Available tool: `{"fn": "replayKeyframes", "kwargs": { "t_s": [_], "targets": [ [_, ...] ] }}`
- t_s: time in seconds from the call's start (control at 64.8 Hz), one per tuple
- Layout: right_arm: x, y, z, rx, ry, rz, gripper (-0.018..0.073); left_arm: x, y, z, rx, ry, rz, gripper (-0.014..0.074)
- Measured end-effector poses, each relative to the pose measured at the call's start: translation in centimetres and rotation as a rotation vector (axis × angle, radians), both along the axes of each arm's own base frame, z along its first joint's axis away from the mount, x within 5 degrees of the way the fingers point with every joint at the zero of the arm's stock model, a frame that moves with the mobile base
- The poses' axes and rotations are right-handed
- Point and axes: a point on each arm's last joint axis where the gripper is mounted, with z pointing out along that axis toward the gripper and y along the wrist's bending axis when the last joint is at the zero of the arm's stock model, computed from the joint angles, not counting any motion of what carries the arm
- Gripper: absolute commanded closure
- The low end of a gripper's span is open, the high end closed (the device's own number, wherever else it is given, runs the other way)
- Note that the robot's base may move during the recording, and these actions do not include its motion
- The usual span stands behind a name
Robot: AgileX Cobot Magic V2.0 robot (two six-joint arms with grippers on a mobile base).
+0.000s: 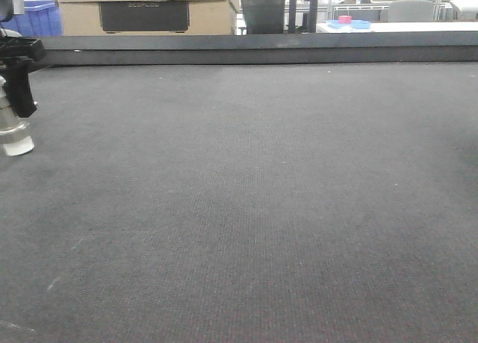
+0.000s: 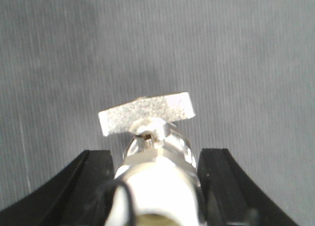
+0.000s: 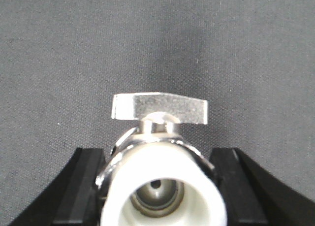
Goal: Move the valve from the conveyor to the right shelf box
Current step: 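Close the left gripper on the other brass valve and lift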
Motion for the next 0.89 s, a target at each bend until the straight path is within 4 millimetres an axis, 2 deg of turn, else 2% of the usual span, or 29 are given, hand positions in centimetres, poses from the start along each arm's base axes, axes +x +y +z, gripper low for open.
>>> {"fn": "replayKeyframes", "kwargs": {
  "t_s": [0.093, 0.216, 0.308, 0.524, 0.601, 0.725, 0.894],
  "targets": [
    [0.0, 0.0, -0.3, 0.0, 0.002, -0.001, 0.0718, -1.1, -0.1, 0.9, -0.004, 0.029, -0.001, 0.0708],
    [-0.2, 0.0, -1.1, 0.0, -0.008, -0.006, 0.0718, -3.3, -0.3, 3.0, 0.0, -0.02, 0.002, 0.0708],
    [-0.7, -0.1, -1.9, -0.001, -0.017, -0.011, 0.0718, -5.7, -0.6, 4.8, 0.005, -0.079, 0.0, 0.0708],
    [-2.0, -0.2, -3.0, -0.001, -0.07, -0.022, 0.0718, -10.5, -1.4, 6.4, 0.015, -0.173, -0.01, 0.0708],
    [-2.6, -0.2, -3.2, -0.001, -0.09, -0.025, 0.0718, -12.7, -1.7, 7.1, 0.019, -0.228, -0.013, 0.0708],
    [-3.5, -0.2, -2.9, 0.0, -0.116, -0.025, 0.0718, -15.7, -1.8, 8.3, 0.024, -0.336, -0.008, 0.0708],
    [-4.9, -0.3, -1.2, 0.003, -0.207, -0.027, 0.0718, -19.7, -2.0, 10.7, 0.036, -0.494, -0.004, 0.0708]
  ]
}}
